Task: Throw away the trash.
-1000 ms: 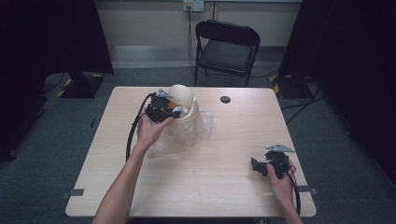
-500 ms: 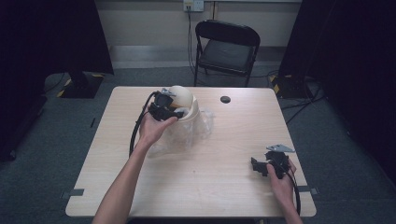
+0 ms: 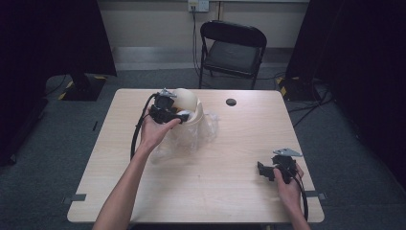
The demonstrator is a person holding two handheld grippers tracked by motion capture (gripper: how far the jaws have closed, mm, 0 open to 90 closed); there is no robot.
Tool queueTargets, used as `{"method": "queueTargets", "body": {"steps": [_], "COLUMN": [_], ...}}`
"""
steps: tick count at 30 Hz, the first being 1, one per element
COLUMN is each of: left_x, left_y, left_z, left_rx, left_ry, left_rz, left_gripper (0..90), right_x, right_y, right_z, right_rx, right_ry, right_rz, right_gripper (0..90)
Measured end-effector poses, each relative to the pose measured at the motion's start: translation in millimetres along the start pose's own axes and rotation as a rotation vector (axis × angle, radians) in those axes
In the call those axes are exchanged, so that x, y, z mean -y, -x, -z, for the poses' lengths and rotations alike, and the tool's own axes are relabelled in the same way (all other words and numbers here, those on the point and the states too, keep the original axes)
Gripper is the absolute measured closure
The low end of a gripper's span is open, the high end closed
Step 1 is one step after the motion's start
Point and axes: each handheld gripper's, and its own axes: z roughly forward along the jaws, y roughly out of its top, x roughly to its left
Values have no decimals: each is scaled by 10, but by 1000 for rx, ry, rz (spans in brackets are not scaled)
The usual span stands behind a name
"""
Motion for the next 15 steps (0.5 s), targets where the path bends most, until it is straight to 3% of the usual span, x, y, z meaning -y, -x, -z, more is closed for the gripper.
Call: {"method": "queueTargets", "body": {"steps": [3,10,15], "left_x": [0,2,4], "left_y": [-3,12,35], "left_z": [25,95,171], "left_rx": [2,-16,-4], "left_ry": [3,29,50], "left_rz": [-12,10,-10], "left_gripper": [379,380,372], "right_x": [0,0,0], "right_y": [0,0,0], "right_z": [0,0,0], "right_rx": [0,0,0], "right_ry": [0,0,0], "right_rz": [0,0,0], "right_gripper": [102,102,102]}}
